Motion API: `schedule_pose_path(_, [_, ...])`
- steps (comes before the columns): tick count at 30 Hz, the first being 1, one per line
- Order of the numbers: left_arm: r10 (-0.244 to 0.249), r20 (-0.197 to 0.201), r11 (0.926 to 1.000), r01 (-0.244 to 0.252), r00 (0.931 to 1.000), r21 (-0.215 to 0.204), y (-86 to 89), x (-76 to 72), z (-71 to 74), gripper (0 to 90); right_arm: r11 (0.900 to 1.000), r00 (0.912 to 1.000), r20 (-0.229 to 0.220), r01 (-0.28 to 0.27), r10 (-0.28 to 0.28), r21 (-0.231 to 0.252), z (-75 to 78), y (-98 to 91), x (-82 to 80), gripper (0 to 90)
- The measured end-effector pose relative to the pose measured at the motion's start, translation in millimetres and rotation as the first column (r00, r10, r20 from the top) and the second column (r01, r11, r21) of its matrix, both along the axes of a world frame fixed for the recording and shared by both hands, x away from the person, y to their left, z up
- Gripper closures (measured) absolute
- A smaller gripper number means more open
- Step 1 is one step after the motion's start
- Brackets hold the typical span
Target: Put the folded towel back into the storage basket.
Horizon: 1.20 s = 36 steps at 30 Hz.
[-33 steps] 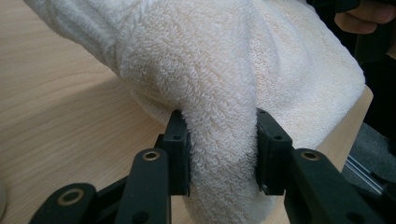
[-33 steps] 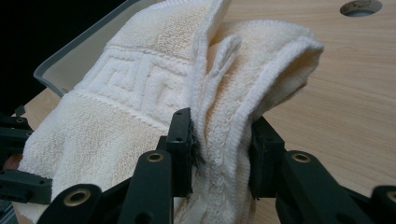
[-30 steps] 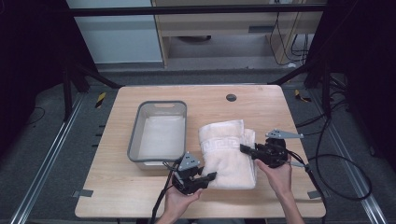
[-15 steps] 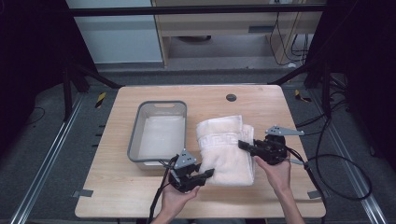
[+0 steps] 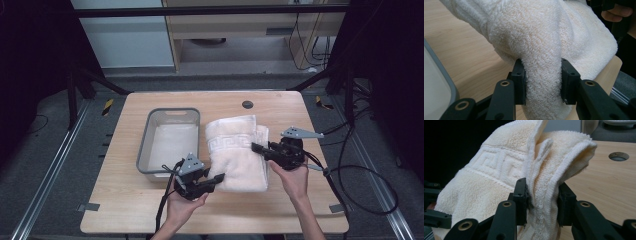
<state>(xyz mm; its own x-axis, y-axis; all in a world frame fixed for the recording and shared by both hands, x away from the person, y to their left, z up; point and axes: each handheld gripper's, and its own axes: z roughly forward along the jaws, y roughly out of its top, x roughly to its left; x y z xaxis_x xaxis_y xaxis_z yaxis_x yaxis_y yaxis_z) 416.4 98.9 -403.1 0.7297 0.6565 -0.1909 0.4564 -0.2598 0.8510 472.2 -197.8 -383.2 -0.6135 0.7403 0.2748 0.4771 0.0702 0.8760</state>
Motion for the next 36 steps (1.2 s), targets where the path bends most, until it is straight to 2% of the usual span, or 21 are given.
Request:
schedule_pose_path(9, [0.006, 0.011, 0.9999, -0.006, 0.9999, -0.016, 6.6, 3.4, 10.1, 62.4, 1.0000, 0.9997, 0.022, -0.006, 0.006, -0.001, 13.0, 5.6, 3.7, 66.8])
schedule_pose_path(17, [0.021, 0.012, 0.9994, -0.020, 0.9997, -0.028, 13.2, 6.0, 14.7, 62.4, 1.0000, 0.9997, 0.021, -0.007, 0.008, -0.007, 20.9, 13.4, 8.7, 66.7])
schedule_pose_path(24, [0.035, 0.025, 0.9985, -0.034, 0.9991, -0.043, 23.5, 6.9, 24.0, 62.3, 0.9998, 0.9991, 0.036, -0.020, 0.020, 0.002, 30.5, 22.0, 12.7, 66.7])
schedule_pose_path(36, [0.055, 0.032, 0.9965, -0.053, 0.9980, -0.064, 41.7, 9.5, 35.8, 62.3, 0.9987, 0.9964, 0.067, -0.050, 0.050, -0.014, 47.6, 40.9, 20.0, 66.7])
